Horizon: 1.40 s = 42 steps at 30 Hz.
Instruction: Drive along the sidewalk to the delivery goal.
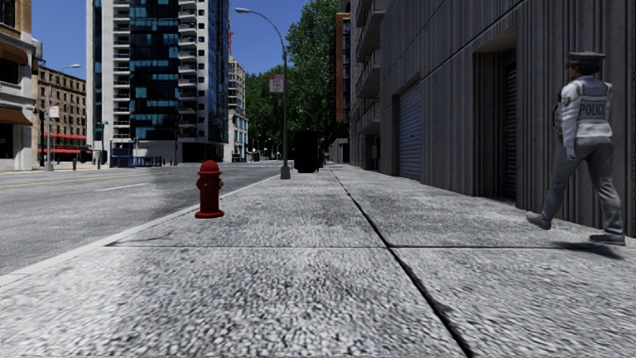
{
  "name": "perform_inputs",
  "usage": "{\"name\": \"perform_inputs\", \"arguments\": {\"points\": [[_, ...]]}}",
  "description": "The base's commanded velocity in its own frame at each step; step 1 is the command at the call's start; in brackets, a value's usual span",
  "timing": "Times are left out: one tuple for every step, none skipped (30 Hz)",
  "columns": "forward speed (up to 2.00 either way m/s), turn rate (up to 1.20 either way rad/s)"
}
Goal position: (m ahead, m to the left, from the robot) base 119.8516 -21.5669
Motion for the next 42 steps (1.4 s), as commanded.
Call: {"name": "perform_inputs", "arguments": {"points": [[1.57, 0.00], [1.57, 0.00], [1.57, 0.00], [1.57, 0.00], [1.57, 0.00], [1.57, 0.00], [1.57, 0.00], [1.57, 0.00], [1.57, 0.00], [1.57, 0.00], [1.57, 0.00], [1.57, 0.00], [1.57, 0.00], [1.57, 0.00], [1.57, 0.00], [1.57, 0.00], [1.57, 0.00], [1.57, 0.00], [1.57, 0.00], [1.57, 0.00], [1.57, 0.00], [1.57, 0.00], [1.57, 0.00], [1.57, 0.00], [1.57, 0.00], [1.57, 0.00], [1.57, 0.00], [1.57, 0.00], [1.57, 0.00], [1.57, 0.00], [1.57, 0.00], [1.57, 0.00], [1.57, 0.00], [1.57, 0.00], [1.58, 0.00], [1.58, 0.00], [1.58, 0.00], [1.62, 0.00], [1.74, 0.00], [1.89, 0.00], [2.00, 0.00], [2.00, 0.00]]}}
